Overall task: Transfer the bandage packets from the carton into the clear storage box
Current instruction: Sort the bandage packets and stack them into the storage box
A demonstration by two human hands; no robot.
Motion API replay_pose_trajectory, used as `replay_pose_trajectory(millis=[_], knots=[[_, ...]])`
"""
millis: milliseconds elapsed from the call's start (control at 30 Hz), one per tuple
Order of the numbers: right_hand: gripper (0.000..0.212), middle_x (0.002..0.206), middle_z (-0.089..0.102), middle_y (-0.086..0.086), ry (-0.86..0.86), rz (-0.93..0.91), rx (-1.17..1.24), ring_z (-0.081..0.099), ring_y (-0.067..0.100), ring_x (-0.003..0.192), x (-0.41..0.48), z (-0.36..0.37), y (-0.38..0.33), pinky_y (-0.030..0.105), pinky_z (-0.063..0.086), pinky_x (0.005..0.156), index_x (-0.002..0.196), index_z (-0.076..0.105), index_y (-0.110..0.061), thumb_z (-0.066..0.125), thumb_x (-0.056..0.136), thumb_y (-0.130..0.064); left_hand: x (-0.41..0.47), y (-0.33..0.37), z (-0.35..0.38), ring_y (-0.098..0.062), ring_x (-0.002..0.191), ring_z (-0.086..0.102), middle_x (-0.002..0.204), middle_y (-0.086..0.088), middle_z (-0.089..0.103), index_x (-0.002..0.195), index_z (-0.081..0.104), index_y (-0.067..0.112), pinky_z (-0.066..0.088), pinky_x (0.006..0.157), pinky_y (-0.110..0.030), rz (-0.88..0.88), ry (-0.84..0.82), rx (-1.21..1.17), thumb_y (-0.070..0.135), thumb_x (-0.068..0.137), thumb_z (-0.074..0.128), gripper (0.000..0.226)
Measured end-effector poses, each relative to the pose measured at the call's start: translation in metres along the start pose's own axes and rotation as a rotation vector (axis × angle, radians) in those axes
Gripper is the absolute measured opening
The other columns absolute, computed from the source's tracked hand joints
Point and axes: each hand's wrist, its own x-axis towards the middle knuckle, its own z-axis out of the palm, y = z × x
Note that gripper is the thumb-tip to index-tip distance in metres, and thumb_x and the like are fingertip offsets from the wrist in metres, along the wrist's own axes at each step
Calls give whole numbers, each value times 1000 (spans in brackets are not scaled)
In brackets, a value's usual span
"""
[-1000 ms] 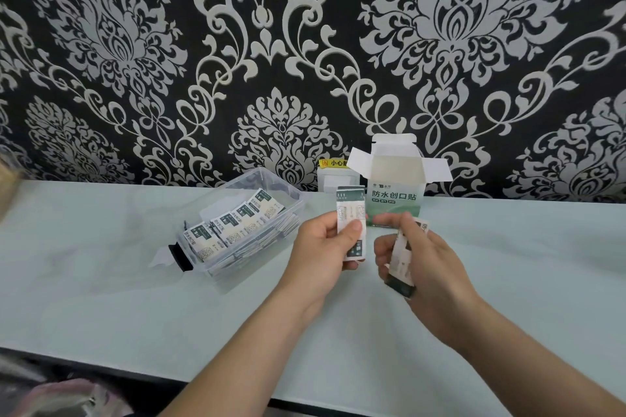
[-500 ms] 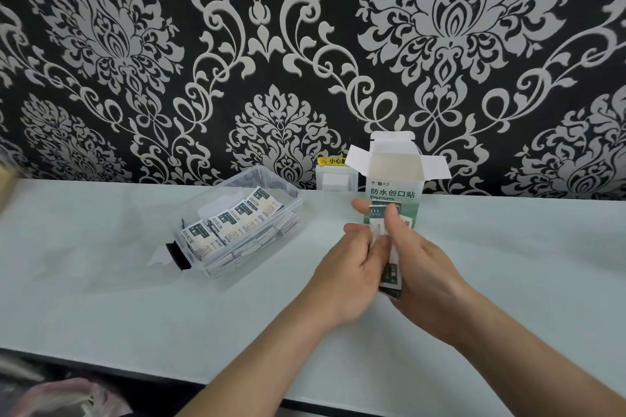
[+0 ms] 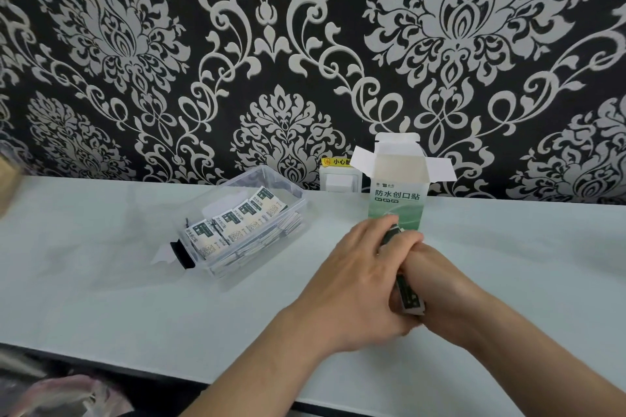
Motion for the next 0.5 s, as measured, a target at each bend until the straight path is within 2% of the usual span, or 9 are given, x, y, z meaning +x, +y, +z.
replay_pose_trajectory(millis=[33, 133, 233, 333, 400, 467, 500], knots=[[27, 89, 70, 16, -34, 5, -36, 70, 22, 82, -1, 0, -1, 33, 50, 65, 96, 66, -12, 40, 95, -5, 0, -2, -1, -19, 135, 28, 146, 2, 28, 140, 34, 27, 34, 106, -27, -14, 15, -15, 38, 67, 74, 83], [21, 80, 61, 17, -99, 21, -53, 60, 25, 77, 1, -1, -1, 33, 42, 63, 87, 65, -4, 44, 91, 0, 0, -9, -8, -16, 122, 36, 131, 7, 31, 134, 38, 29, 45, 89, -26, -85, 69, -2, 37, 67, 70, 74], [22, 65, 51, 9, -63, 33, -65, 49, 17, 60, 1, 2, -1, 30, 34, 55, 72, 58, -10, 46, 89, -4, 1, -9, -11, -15, 122, 33, 128, 8, 27, 133, 36, 33, 46, 89, -29, -179, 58, 16, 46, 66, 71, 76], [40, 54, 40, 1, -59, 16, -198, 35, 12, 47, 2, -1, -6, 26, 27, 48, 52, 51, -18, 41, 88, -2, 1, -9, -19, -9, 119, 34, 121, 13, 28, 129, 38, 38, 41, 97, -25, -244, -49, -130, 54, 64, 75, 77], [45, 53, 37, 2, -121, 51, -218, 26, 14, 46, 2, -8, -10, 27, 21, 48, 49, 55, -20, 40, 85, 0, 2, -13, -27, -4, 111, 44, 114, 16, 37, 121, 47, 40, 42, 96, -24, -276, -94, -301, 49, 69, 77, 61], [35, 55, 35, 4, -243, 122, -151, 18, 14, 48, 2, -15, -14, 27, 13, 50, 58, 55, -17, 37, 83, 0, 2, -20, -35, -3, 84, 54, 93, 17, 52, 109, 61, 38, 47, 80, -25, -294, -48, -392, 36, 81, 73, 30], [29, 56, 36, 4, -304, 148, -116, 16, 14, 48, 2, -17, -16, 27, 12, 51, 63, 55, -16, 38, 82, -2, 2, -23, -37, -4, 71, 52, 78, 15, 55, 102, 66, 36, 46, 70, -26, -301, -14, -439, 30, 85, 70, 19]])
